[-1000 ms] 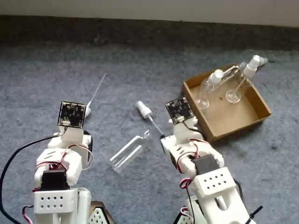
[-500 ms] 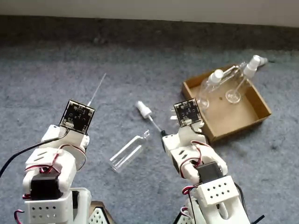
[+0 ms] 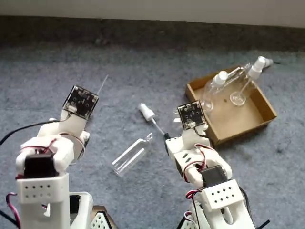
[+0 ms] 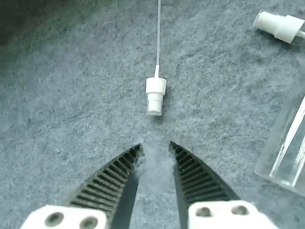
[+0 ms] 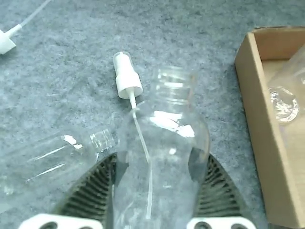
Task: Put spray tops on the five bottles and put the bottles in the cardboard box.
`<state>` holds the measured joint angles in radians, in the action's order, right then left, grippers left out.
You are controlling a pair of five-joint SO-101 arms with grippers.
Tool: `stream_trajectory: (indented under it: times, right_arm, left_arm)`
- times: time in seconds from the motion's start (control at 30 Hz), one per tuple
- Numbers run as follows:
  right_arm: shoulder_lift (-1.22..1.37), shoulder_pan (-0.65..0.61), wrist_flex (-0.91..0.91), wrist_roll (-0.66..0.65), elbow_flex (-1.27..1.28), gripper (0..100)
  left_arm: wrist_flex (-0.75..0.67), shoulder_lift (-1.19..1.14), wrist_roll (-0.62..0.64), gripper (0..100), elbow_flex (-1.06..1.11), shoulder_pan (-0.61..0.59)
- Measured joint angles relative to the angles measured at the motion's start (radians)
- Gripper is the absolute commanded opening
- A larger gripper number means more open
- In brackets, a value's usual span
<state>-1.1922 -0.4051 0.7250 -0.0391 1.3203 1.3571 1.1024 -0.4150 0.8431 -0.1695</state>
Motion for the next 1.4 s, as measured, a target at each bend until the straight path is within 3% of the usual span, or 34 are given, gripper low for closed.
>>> stream_trajectory:
  times: [0.2,0.63,0.87,1.17,1.4]
  right_arm:
    - [0.0,0.0,0.0,0.0,0.0,7.4]
    - [0.0,0.0,0.0,0.0,0.0,7.4]
    - [0.0,0.0,0.0,0.0,0.0,7.4]
    - [0.0,0.0,0.0,0.0,0.0,7.4]
    - [0.0,0.034,0.0,0.0,0.0,7.4]
  left_arm:
    - [0.0,-0.258,-0.012,6,-0.167,-0.002]
    - [-0.002,-0.72,-0.305,6,-0.434,-0.057]
    - [-0.002,-0.984,-0.315,18,-0.568,-0.041]
    - [-0.002,-1.224,0.149,16,-0.749,0.207]
    - [-0.002,-1.369,0.614,17,-0.919,0.356]
